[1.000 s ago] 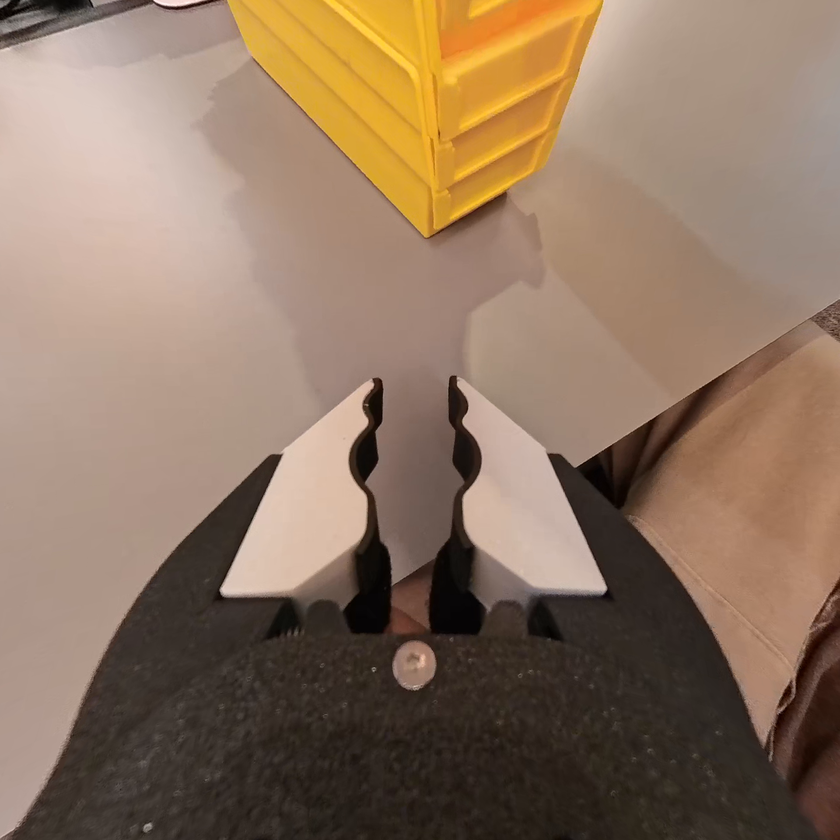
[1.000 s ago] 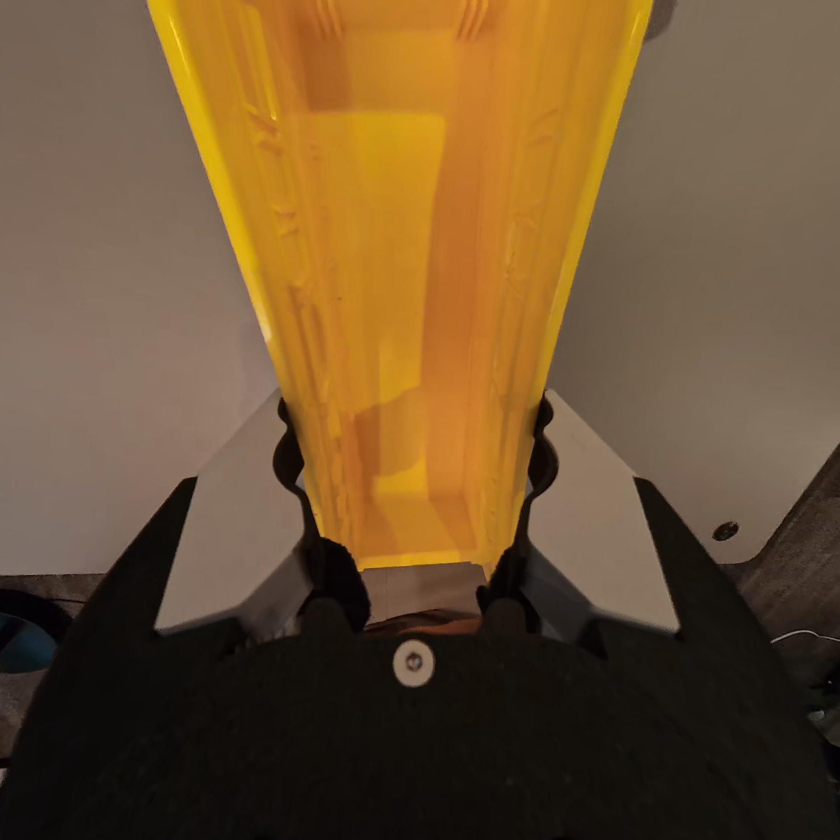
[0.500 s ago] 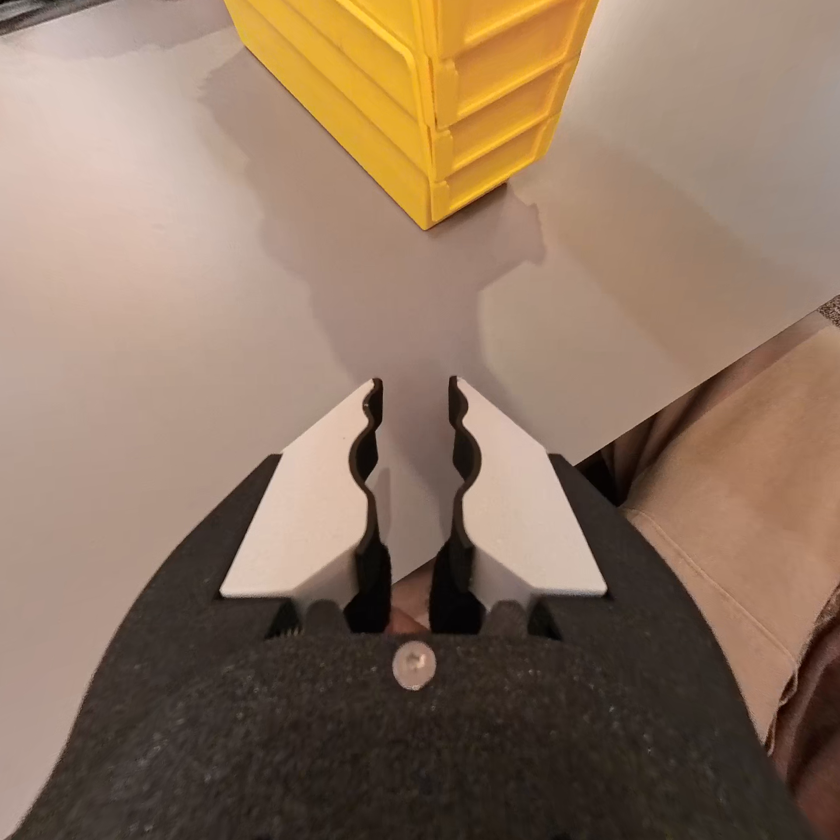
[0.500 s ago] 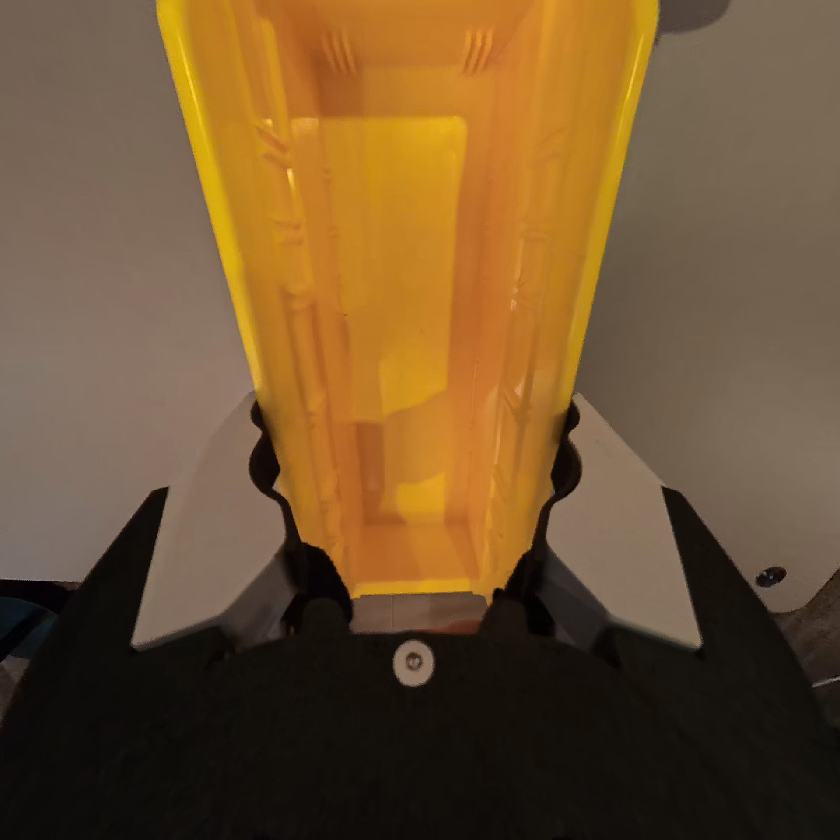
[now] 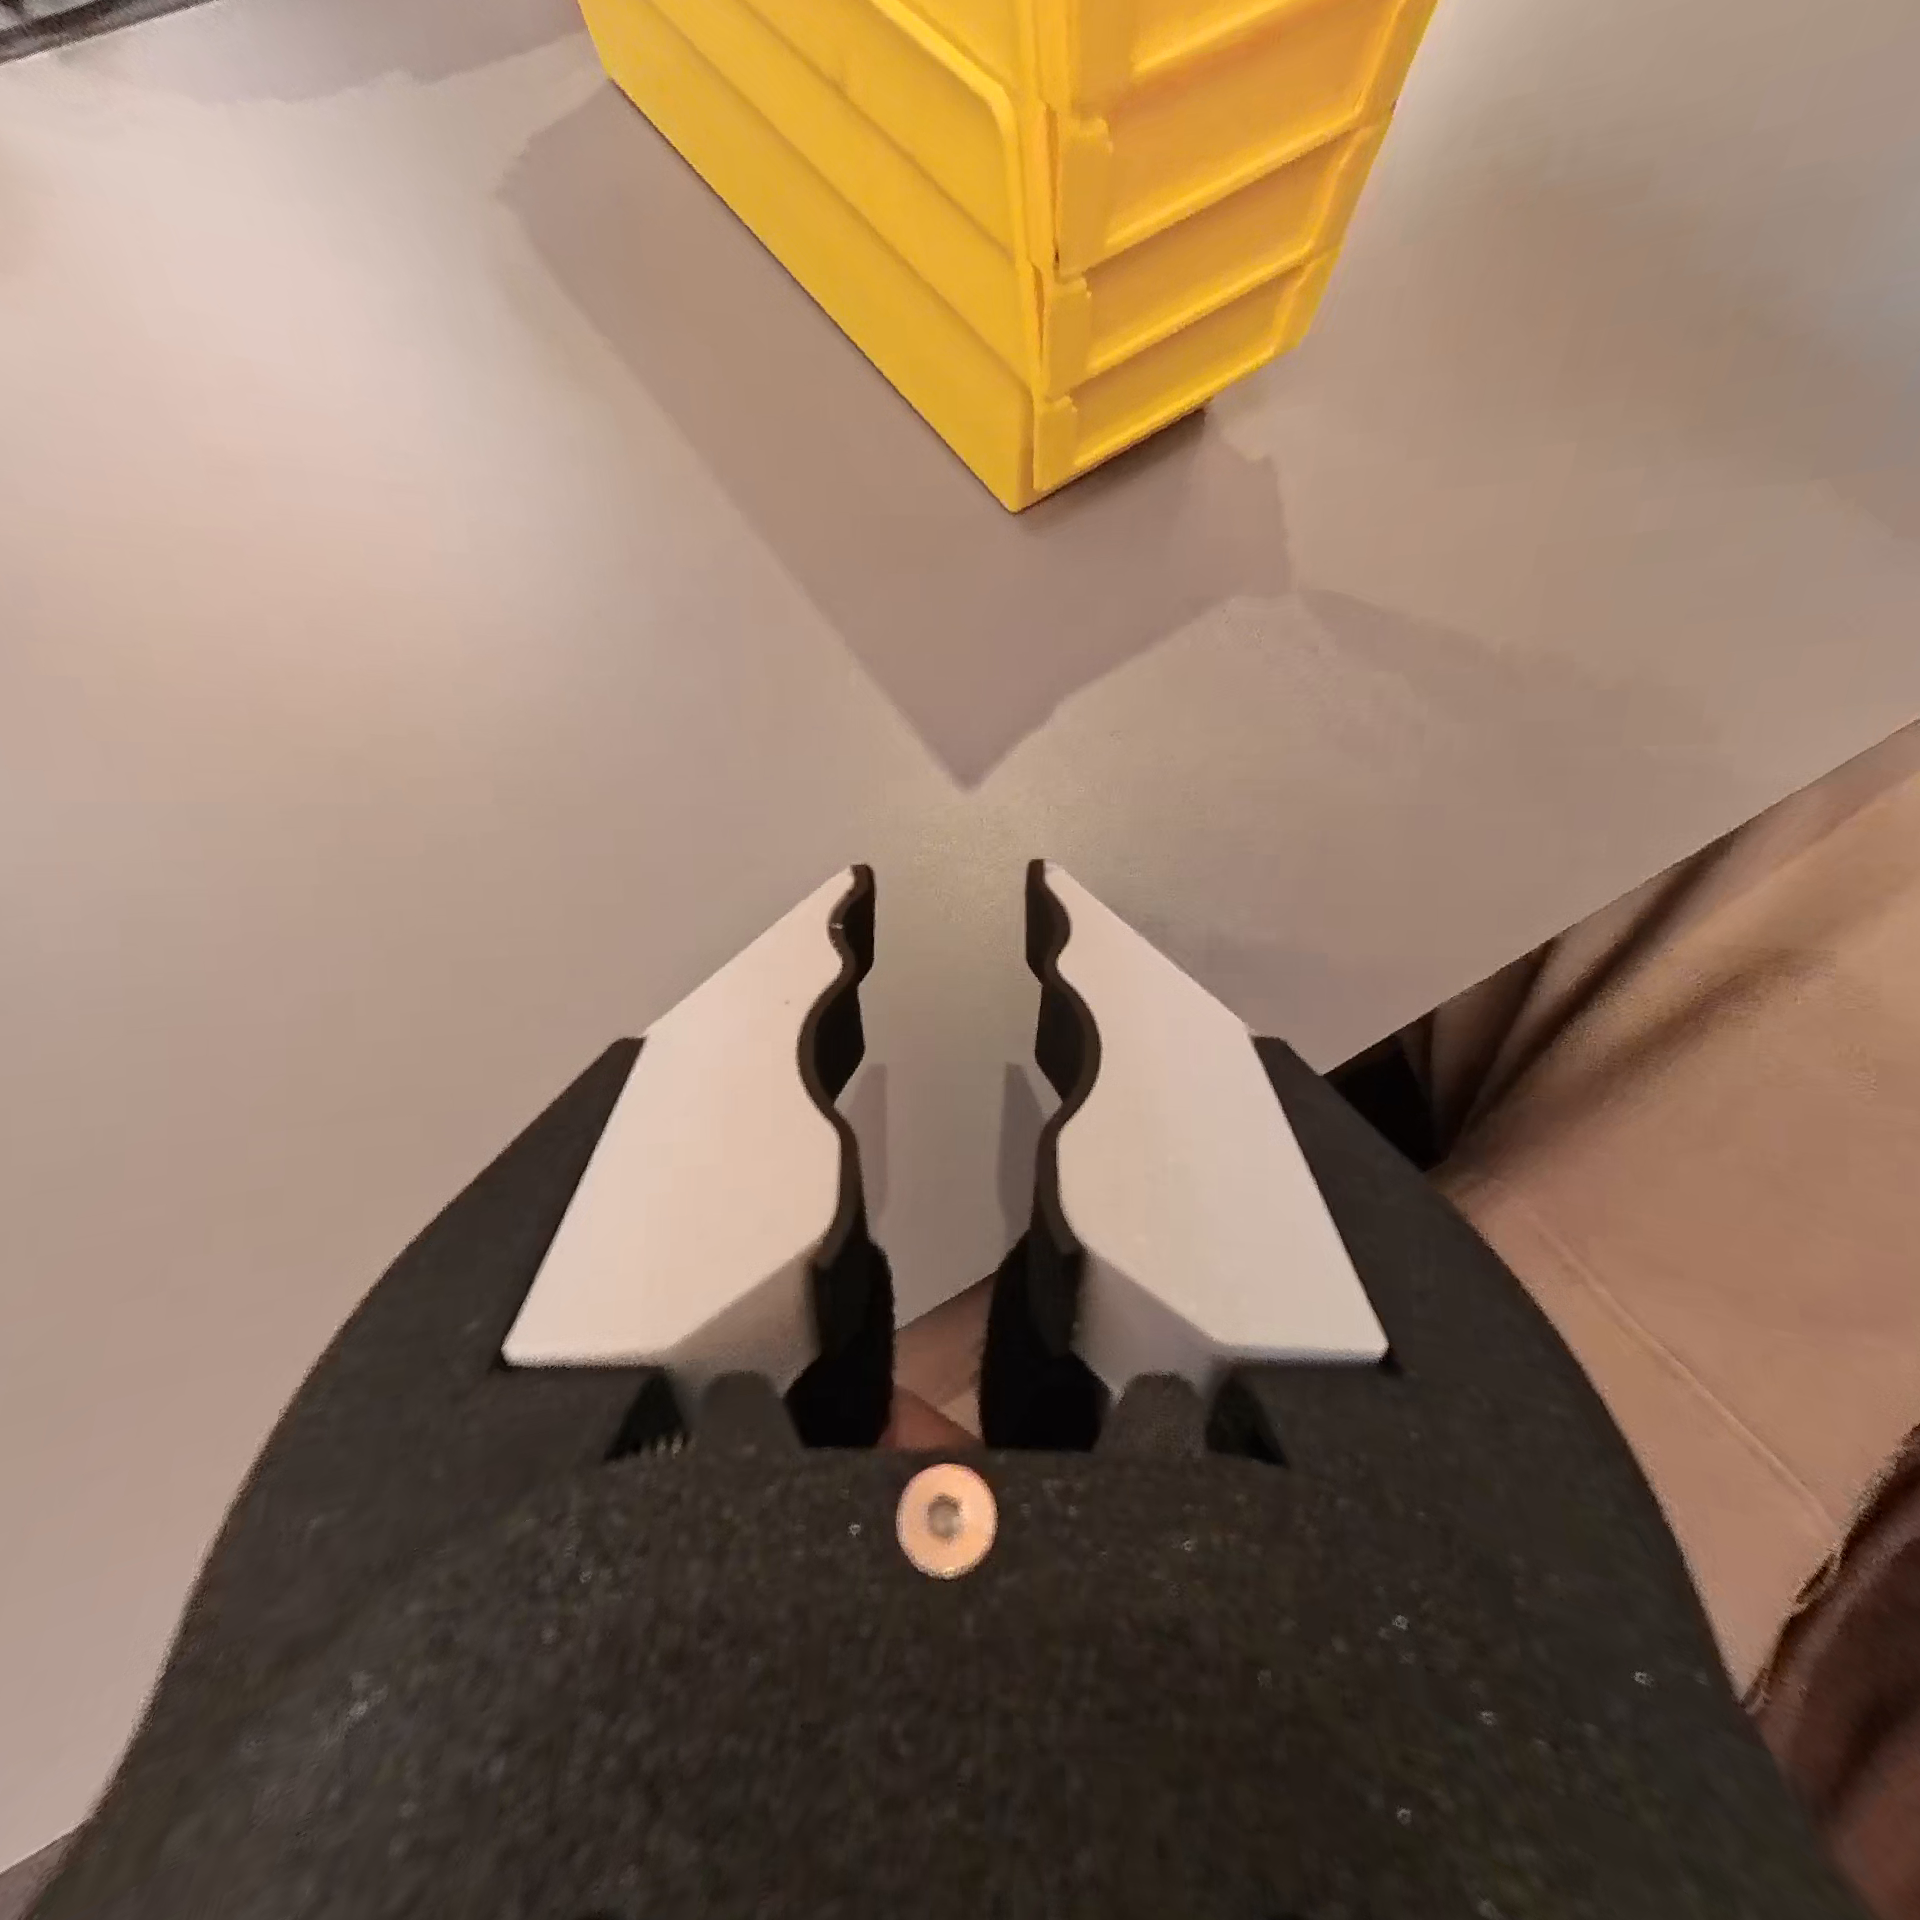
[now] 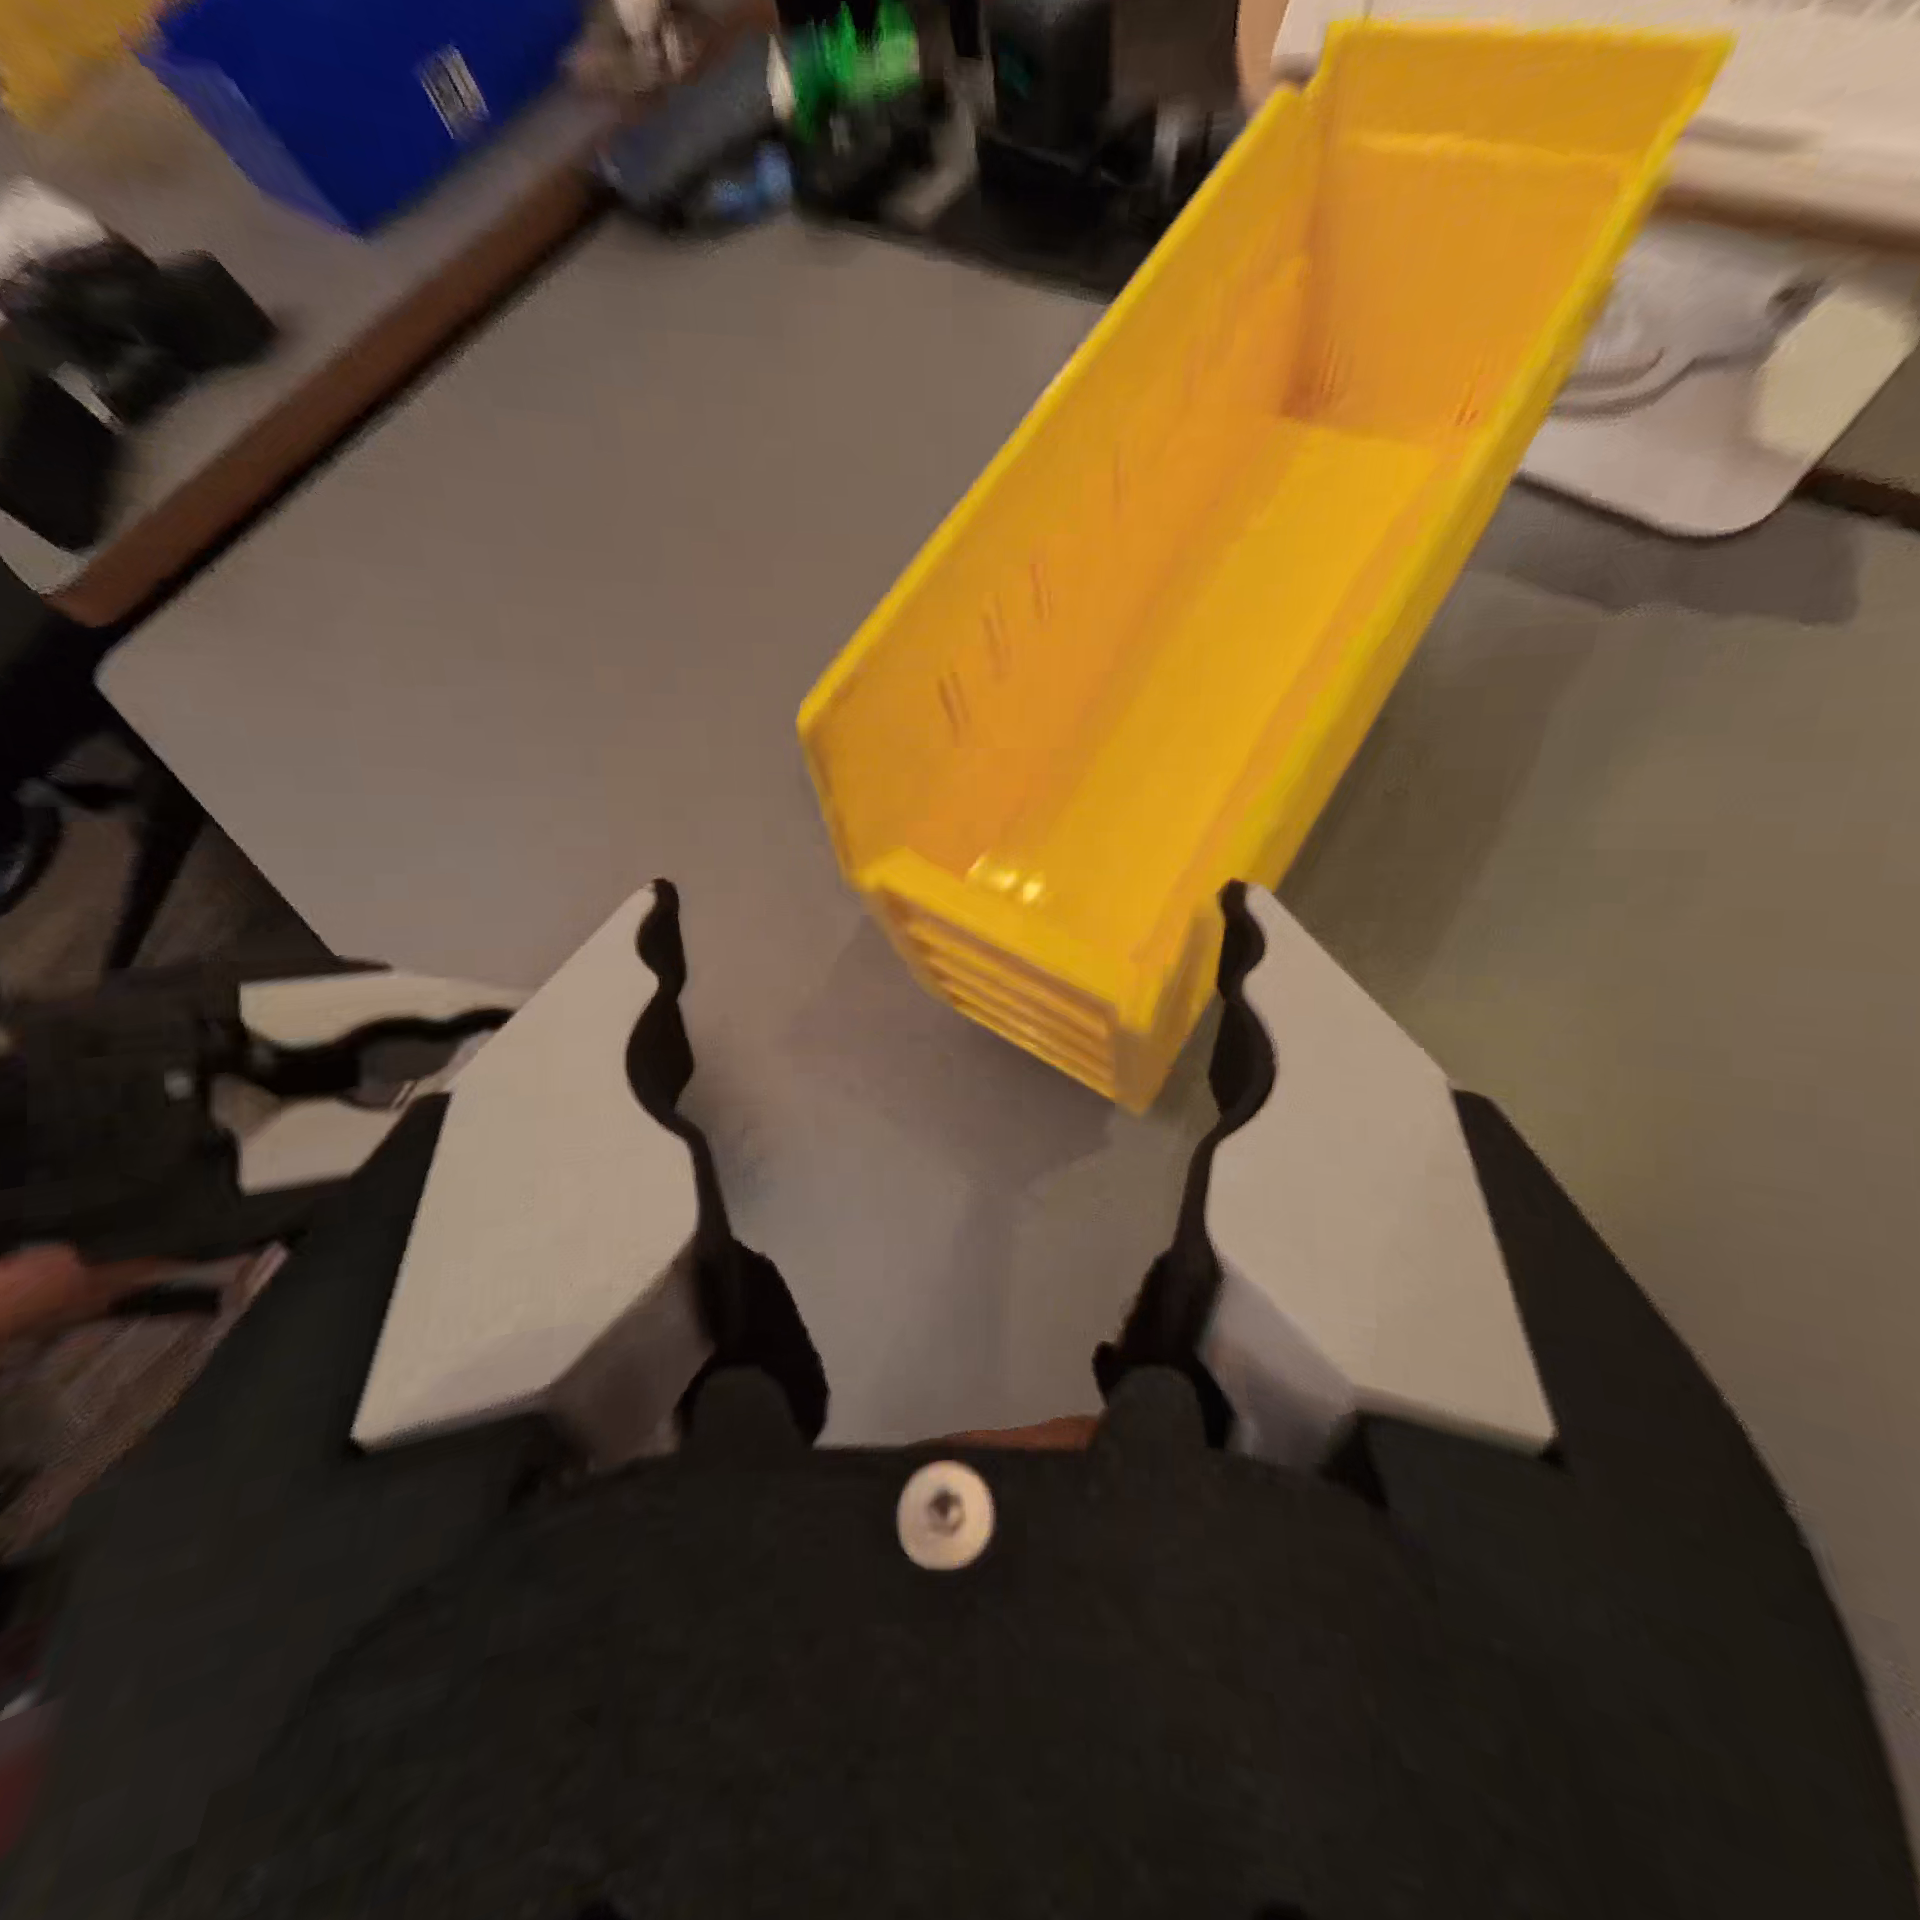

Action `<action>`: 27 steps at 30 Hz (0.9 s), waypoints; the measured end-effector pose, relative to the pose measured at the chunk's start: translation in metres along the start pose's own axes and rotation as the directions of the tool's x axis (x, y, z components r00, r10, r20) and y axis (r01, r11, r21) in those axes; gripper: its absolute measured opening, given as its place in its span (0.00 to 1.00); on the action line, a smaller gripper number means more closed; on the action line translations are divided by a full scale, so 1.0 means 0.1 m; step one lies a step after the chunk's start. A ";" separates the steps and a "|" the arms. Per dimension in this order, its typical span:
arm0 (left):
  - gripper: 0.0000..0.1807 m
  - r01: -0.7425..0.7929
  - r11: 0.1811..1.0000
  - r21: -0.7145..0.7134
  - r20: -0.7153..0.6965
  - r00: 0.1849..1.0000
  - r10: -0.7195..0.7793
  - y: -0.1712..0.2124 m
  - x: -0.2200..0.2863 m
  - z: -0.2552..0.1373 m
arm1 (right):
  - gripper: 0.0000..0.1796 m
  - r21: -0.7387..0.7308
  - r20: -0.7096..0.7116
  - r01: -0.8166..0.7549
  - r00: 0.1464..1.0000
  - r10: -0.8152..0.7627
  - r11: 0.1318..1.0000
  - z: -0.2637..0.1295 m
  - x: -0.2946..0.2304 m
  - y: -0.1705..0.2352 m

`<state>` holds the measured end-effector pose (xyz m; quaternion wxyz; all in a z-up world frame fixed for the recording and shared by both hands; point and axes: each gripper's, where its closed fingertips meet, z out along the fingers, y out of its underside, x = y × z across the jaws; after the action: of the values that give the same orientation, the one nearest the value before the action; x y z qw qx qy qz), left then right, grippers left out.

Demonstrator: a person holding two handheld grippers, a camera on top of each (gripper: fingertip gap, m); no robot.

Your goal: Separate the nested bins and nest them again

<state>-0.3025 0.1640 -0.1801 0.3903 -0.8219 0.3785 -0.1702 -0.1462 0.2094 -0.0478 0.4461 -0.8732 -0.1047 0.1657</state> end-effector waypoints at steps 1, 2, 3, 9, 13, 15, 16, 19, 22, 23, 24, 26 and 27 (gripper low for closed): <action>0.15 0.000 1.000 0.005 0.009 1.000 0.000 -0.01 -0.01 -0.01 | 0.52 0.088 -0.023 -0.005 1.000 0.008 0.996 -0.13 0.03 0.23; 0.15 0.003 1.000 0.017 0.018 1.000 -0.003 -0.03 -0.02 -0.01 | 0.45 0.145 -0.042 -0.013 0.999 0.020 0.989 -0.24 0.07 0.50; 0.15 0.007 0.999 0.034 0.021 1.000 -0.008 -0.07 -0.02 -0.02 | 0.44 0.184 -0.052 -0.018 0.998 0.028 0.983 -0.34 0.10 0.74; 0.26 0.079 0.977 0.196 0.050 0.995 -0.090 -0.70 0.06 0.18 | 0.45 0.198 0.011 -0.220 0.975 0.223 0.955 -0.74 0.23 1.44; 0.29 0.061 0.950 0.306 0.088 0.992 -0.092 -1.35 0.14 0.35 | 0.45 0.201 -0.127 -0.137 0.978 0.165 0.970 -0.83 0.53 1.55; 0.23 0.018 0.951 0.309 0.169 0.983 -0.073 -1.54 0.05 0.46 | 0.45 0.193 -0.152 -0.114 0.978 0.144 0.975 -0.87 0.57 1.59; 0.21 0.016 0.955 0.296 0.192 0.979 -0.076 -1.59 0.00 0.53 | 0.45 0.203 -0.154 -0.115 0.977 0.148 0.972 -0.90 0.57 1.59; 0.18 0.024 0.954 0.298 0.188 0.979 -0.083 -1.71 -0.09 0.69 | 0.44 0.223 -0.120 -0.154 0.976 0.184 0.963 -0.95 0.51 1.60; 0.15 -0.037 0.956 0.290 0.227 0.973 -0.031 -1.71 -0.17 0.71 | 0.45 0.210 -0.118 -0.157 0.976 0.185 0.965 -0.96 0.50 1.64; 0.15 -0.065 0.954 0.292 0.264 0.964 -0.015 -1.70 -0.24 0.69 | 0.45 0.198 -0.124 -0.152 0.976 0.178 0.968 -0.96 0.51 1.67; 0.14 -0.083 0.954 0.288 0.297 0.955 -0.007 -1.69 -0.30 0.66 | 0.45 0.184 -0.127 -0.148 0.977 0.172 0.972 -0.95 0.50 1.70; 0.12 -0.077 0.962 0.262 0.281 0.960 0.001 -1.62 -0.31 0.69 | 0.45 0.179 -0.127 -0.140 0.978 0.164 0.974 -0.94 0.49 1.71; 0.12 -0.071 0.967 0.245 0.280 0.960 0.000 -1.57 -0.32 0.70 | 0.45 0.181 -0.128 -0.135 0.979 0.159 0.974 -0.94 0.47 1.70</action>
<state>-0.2057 0.2882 -0.1031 0.5440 -0.7741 0.3101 -0.0930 -0.0604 0.0562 -0.1440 0.5124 -0.8465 0.0071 0.1444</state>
